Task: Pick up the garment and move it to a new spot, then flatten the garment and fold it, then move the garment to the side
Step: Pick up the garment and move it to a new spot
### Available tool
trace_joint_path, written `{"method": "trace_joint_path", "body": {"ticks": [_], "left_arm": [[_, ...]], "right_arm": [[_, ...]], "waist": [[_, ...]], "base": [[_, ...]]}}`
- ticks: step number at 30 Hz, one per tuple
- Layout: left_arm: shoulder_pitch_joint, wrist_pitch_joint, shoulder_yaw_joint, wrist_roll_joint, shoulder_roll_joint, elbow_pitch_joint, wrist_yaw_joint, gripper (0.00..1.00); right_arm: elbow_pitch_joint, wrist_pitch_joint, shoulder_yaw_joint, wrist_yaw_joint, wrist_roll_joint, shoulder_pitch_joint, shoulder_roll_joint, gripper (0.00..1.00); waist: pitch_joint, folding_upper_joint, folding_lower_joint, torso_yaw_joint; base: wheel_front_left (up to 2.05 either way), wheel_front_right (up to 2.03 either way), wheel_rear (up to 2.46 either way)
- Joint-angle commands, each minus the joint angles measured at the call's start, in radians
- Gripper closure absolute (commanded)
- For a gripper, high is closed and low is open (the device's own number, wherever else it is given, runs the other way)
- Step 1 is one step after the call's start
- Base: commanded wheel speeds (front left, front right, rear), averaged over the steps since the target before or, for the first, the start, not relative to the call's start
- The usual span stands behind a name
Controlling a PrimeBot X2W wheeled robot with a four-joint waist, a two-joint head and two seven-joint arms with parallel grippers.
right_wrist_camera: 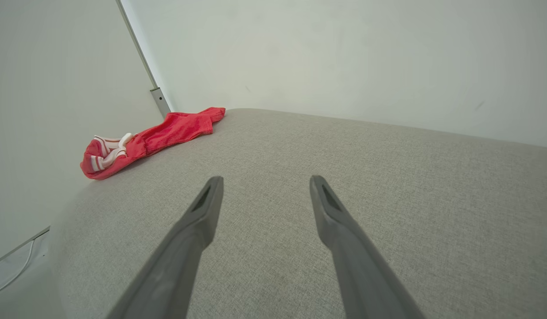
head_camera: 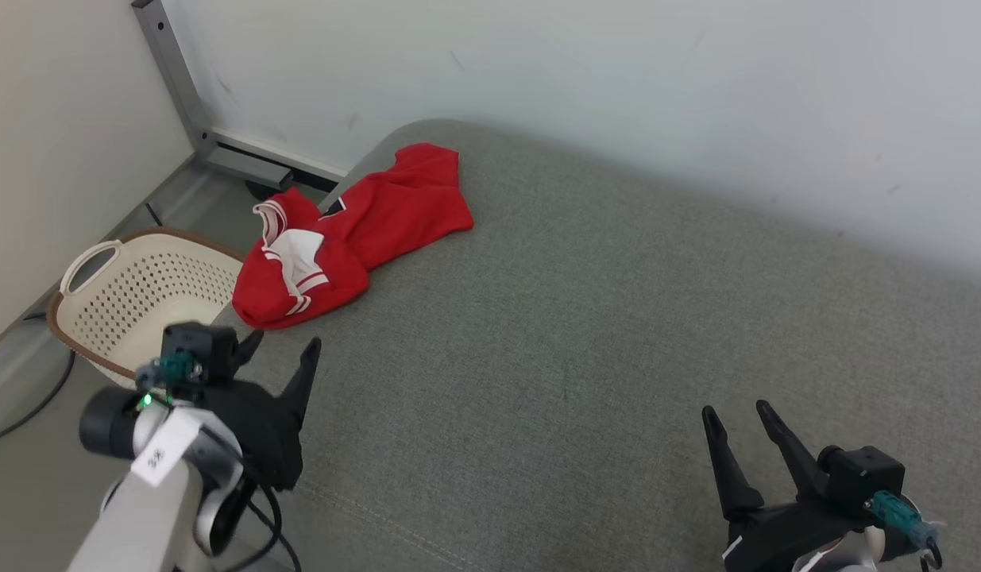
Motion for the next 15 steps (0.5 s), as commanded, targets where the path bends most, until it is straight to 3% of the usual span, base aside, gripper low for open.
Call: {"method": "trace_joint_path", "body": {"ticks": [1, 7, 15], "left_arm": [[-0.064, 0.041, -0.005, -0.001, 0.006, 0.034, -0.006, 0.00], [-0.236, 0.200, -0.013, 0.004, 0.013, 0.166, -0.001, 0.00], [-0.398, 0.292, 0.002, -0.010, 0.017, 0.308, 0.017, 0.00]], "right_arm": [[-0.026, 0.017, -0.003, -0.001, -0.019, -0.004, -0.003, 0.00], [-0.177, 0.099, -0.014, -0.001, -0.079, -0.007, -0.003, 0.00], [-0.423, 0.247, -0.020, -0.001, -0.167, 0.026, -0.003, 0.00]], "waist": [[0.037, -0.0001, 0.0000, 0.002], [0.130, -0.0001, 0.0000, -0.020], [0.264, -0.0001, 0.0000, -0.045]], "base": [[0.00, 0.00, 0.00], [0.00, 0.00, 0.00], [0.00, 0.00, 0.00]]}}
